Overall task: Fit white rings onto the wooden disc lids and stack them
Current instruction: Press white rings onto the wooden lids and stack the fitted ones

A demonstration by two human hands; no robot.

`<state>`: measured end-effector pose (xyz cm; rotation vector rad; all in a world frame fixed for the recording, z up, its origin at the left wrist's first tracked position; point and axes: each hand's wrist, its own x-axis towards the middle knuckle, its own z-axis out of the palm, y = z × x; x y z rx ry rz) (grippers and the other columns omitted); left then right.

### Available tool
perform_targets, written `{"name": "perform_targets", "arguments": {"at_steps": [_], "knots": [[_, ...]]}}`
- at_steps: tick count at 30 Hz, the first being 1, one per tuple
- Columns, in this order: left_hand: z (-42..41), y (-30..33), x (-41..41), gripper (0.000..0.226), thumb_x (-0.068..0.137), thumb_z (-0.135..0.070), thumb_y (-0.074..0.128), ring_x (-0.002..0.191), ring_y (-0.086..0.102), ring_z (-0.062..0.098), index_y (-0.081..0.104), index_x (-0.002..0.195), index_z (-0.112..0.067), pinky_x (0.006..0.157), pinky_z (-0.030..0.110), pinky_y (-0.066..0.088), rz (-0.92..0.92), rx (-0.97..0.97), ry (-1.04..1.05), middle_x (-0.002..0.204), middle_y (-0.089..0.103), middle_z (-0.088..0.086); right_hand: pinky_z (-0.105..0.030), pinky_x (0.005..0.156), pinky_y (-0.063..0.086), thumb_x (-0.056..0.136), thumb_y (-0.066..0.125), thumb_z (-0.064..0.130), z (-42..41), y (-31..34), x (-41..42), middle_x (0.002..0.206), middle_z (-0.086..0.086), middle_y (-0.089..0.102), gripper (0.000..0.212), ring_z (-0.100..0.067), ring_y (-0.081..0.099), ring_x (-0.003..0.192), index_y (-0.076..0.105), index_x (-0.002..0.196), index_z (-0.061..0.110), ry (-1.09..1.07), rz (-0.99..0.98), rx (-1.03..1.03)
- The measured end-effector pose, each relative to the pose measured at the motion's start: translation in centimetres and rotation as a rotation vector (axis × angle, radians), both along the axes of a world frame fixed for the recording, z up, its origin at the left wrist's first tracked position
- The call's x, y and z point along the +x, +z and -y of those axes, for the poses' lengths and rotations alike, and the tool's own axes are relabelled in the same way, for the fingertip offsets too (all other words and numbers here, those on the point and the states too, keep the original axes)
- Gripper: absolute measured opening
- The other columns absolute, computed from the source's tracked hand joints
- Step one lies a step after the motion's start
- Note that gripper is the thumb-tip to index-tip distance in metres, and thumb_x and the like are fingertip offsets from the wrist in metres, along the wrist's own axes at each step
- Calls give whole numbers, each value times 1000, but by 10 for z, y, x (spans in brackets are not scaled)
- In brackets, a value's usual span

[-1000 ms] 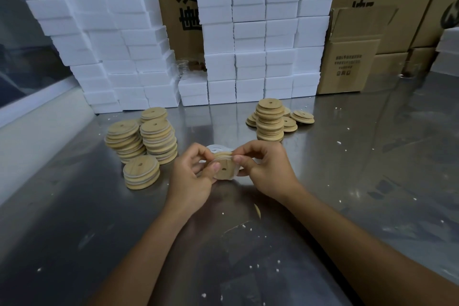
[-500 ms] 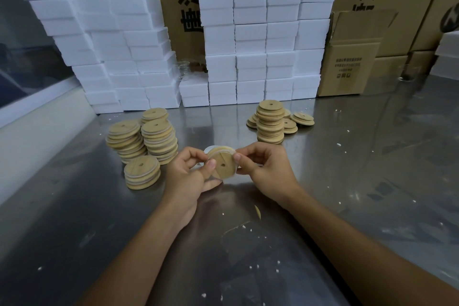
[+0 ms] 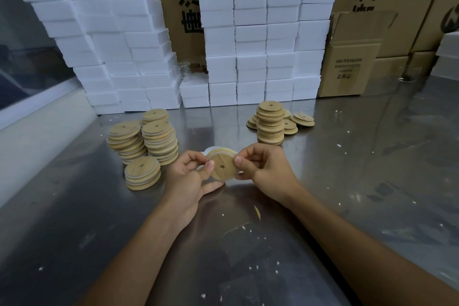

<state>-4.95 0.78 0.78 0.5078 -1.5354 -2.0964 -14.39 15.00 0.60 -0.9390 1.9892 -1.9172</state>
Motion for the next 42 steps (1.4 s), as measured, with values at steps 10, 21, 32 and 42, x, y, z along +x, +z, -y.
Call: {"name": "perform_targets", "arguments": {"at_steps": [10, 21, 32, 42], "knots": [[1, 2, 0, 20, 91, 10, 54, 98, 67, 34, 52, 81, -7, 71, 52, 59, -21, 104, -22, 98, 66, 18, -28, 68, 61, 89, 71, 4, 2, 1, 2, 88, -25, 73, 11, -20, 72, 72, 66, 92, -6, 14, 51, -28], [-2, 7, 1, 20, 93, 7, 51, 105, 66, 42, 49, 81, -8, 70, 53, 59, -41, 243, -77, 112, 64, 24, -33, 66, 61, 88, 72, 3, 4, 2, 6, 88, -25, 72, 10, -21, 70, 71, 64, 94, 1, 20, 112, -142], [-7, 2, 1, 17, 90, -1, 64, 83, 72, 22, 61, 80, -15, 68, 46, 61, 50, -343, 115, 87, 70, 3, -33, 75, 57, 95, 61, 0, 5, -6, 6, 93, -3, 71, 22, -14, 66, 85, 70, 109, 15, -15, -282, 35], [-3, 0, -4, 13, 93, -4, 61, 51, 51, 13, 65, 81, -9, 54, 28, 46, 118, -219, 185, 68, 58, 6, -38, 76, 60, 89, 73, 10, 9, -8, 8, 106, 1, 71, 28, -18, 70, 91, 67, 115, 17, 38, -235, 11]]}}
